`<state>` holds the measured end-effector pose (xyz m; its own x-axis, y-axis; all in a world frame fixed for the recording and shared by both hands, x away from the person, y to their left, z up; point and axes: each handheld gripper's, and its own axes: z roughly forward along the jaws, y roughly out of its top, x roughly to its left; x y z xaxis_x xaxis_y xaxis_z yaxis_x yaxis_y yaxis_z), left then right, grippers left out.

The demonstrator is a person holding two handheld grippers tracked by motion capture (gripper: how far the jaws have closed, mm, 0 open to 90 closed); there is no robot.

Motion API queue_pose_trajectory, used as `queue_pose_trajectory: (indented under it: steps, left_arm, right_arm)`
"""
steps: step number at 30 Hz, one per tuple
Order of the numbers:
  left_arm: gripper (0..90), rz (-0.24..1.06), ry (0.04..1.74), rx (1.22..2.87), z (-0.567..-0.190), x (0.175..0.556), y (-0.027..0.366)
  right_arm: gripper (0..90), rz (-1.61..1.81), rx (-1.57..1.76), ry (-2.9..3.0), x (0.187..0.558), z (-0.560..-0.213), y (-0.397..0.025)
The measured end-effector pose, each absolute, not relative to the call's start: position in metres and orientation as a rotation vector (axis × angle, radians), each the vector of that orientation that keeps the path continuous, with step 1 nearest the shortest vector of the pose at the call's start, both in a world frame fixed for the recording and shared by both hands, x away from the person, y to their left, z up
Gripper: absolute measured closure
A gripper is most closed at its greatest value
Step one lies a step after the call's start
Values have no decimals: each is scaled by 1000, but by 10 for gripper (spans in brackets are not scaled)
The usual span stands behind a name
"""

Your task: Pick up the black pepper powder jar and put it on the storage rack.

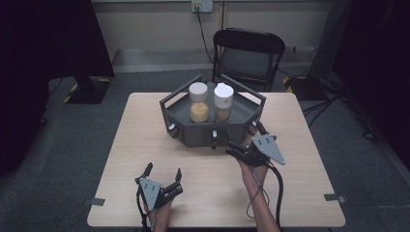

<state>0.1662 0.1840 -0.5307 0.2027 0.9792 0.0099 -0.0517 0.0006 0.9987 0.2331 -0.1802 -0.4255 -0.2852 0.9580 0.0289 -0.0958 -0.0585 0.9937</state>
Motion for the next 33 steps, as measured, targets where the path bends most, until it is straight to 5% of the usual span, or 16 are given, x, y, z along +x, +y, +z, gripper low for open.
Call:
queue_pose_trajectory:
  steps: [33]
  left_arm:
    - [18, 1085, 1019, 1264, -531, 166, 184]
  right_arm:
    - [0, 1435, 1020, 1316, 192, -452, -187]
